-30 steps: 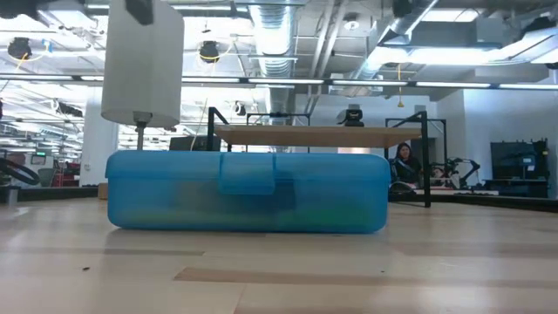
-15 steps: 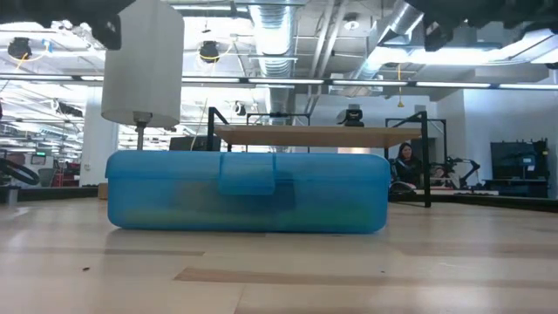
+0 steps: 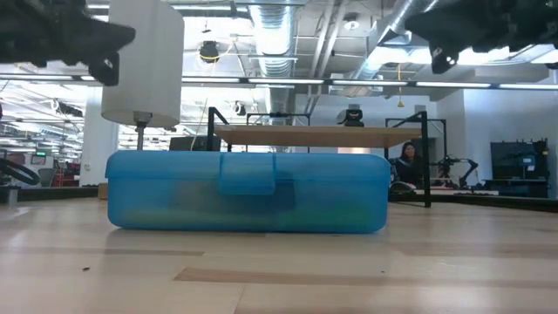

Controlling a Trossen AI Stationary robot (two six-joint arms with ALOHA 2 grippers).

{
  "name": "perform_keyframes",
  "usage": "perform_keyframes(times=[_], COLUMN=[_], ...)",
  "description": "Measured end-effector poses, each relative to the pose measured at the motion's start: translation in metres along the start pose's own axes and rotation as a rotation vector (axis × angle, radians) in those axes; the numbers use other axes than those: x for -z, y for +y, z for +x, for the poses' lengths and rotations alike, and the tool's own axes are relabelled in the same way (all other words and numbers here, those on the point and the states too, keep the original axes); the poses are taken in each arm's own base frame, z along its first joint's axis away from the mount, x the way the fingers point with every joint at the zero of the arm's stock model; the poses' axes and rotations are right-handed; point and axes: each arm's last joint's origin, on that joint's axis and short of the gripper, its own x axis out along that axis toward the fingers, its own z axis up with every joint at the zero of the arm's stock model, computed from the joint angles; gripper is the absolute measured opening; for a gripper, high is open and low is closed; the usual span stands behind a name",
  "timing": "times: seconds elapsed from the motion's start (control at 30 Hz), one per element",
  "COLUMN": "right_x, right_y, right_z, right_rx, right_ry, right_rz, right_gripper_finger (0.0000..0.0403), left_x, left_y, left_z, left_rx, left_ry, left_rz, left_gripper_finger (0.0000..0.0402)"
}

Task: Pack school essentials
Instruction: Return to Home Position

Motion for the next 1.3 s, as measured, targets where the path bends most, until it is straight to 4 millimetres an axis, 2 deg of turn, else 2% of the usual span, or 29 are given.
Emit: perform_keyframes(times=[0.27, 0.53, 0.67, 1.03, 1.3], right_x=[0.023, 0.046, 0.056, 0.045, 0.045], right_y=[-0.004, -0.008, -0.011, -0.013, -0.018], right_z=[-0.011, -0.021, -0.03, -0.036, -0.051], right_rx=[0.0, 0.001, 0.001, 0.004, 0.004], right_ry=[-0.044, 0.007, -0.025, -0.098, -0.045], right_rz=[0.014, -0.002, 0.01, -0.06, -0.081], right_gripper_finger=[0.0026, 0.0026, 0.0025, 0.0008, 0.0007], left_x=[0.02, 0.029, 0.031, 0.032, 0.033], left_y=[0.001, 0.001, 0.001, 0.001, 0.001], left_z=[0.003, 0.004, 0.004, 0.004, 0.004], left_rx=[0.001, 0.028, 0.029, 0.034, 0.036], left_ry=[0.01, 0.053, 0.074, 0.086, 0.092], left_rz=[-0.008, -0.013, -0.016, -0.027, -0.032], left_gripper_finger=[0.0, 0.0, 0.0, 0.0, 0.0])
